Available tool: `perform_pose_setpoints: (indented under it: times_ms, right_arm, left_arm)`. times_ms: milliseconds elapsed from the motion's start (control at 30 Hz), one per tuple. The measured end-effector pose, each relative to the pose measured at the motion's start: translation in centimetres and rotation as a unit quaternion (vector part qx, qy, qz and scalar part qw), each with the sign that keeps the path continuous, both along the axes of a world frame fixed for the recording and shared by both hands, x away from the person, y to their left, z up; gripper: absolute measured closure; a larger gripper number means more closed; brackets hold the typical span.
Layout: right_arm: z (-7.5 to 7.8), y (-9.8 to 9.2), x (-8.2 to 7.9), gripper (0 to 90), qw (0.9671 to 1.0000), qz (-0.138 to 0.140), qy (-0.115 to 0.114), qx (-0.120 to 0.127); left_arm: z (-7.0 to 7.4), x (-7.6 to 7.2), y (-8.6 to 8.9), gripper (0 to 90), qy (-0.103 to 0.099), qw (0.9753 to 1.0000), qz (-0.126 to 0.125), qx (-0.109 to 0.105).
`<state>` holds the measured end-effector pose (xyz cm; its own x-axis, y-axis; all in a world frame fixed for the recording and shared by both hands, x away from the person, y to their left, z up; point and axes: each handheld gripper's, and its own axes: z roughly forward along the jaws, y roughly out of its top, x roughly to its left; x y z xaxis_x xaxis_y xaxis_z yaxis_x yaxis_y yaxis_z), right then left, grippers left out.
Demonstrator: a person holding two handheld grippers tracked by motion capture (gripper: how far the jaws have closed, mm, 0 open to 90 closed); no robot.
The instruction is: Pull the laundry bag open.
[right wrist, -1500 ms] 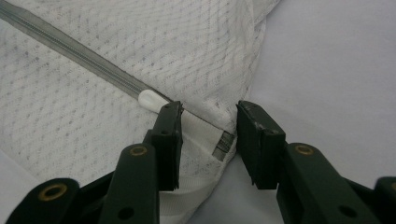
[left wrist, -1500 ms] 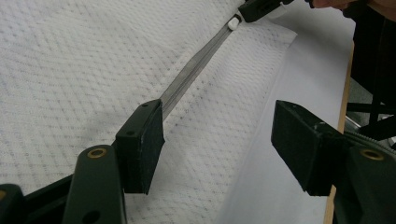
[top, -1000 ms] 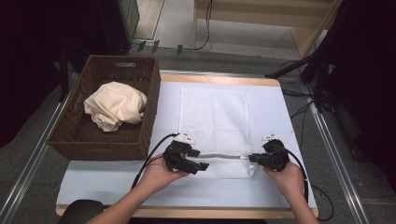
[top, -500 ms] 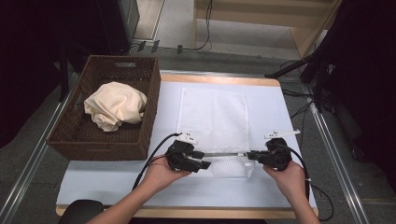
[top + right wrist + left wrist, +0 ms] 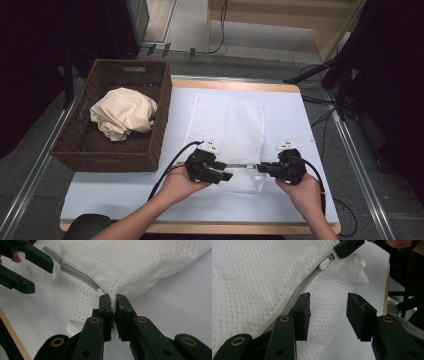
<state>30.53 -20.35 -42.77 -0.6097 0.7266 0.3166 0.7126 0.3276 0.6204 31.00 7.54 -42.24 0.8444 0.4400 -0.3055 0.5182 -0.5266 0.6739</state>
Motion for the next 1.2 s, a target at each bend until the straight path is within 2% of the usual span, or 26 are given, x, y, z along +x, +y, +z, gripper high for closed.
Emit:
perform_pose_setpoints:
  times_ms: [167, 267, 500, 600, 667, 1000, 1200]
  right_arm:
    - [0.3, 0.3, -0.1, 85.2, 1.0000, 0.001, -0.004, 0.006]
    - [0.5, 0.4, -0.2, 85.2, 0.9999, 0.000, -0.006, 0.012]
    - [0.8, 1.0, -0.5, 85.2, 0.9997, 0.010, -0.015, 0.016]
    - [0.9, 1.2, -0.7, 85.2, 0.9996, 0.013, -0.016, 0.018]
    - [1.0, 1.2, -0.7, 85.1, 0.9995, 0.016, -0.016, 0.023]
    - [1.3, 2.4, -1.1, 85.1, 0.9985, 0.041, -0.024, 0.028]
    - [1.5, 2.8, -1.2, 85.2, 0.9976, 0.052, -0.026, 0.037]
  left_arm:
    - [-0.1, 0.3, -0.7, 58.4, 0.000, 1.0000, -0.003, 0.003]
    - [-0.3, 0.3, -1.1, 63.3, 0.006, 0.9999, -0.007, 0.007]
    - [-0.8, 0.5, -1.8, 64.2, 0.007, 1.0000, -0.003, 0.003]
    - [-1.0, 0.6, -2.0, 64.8, 0.004, 0.9999, -0.005, 0.008]
    - [-1.2, 0.5, -2.2, 65.1, 0.006, 1.0000, -0.003, 0.001]
    - [-1.2, 0.6, -2.1, 67.1, 0.003, 1.0000, -0.005, -0.001]
    - [-1.3, 0.7, -1.9, 66.9, 0.007, 0.9998, -0.005, -0.018]
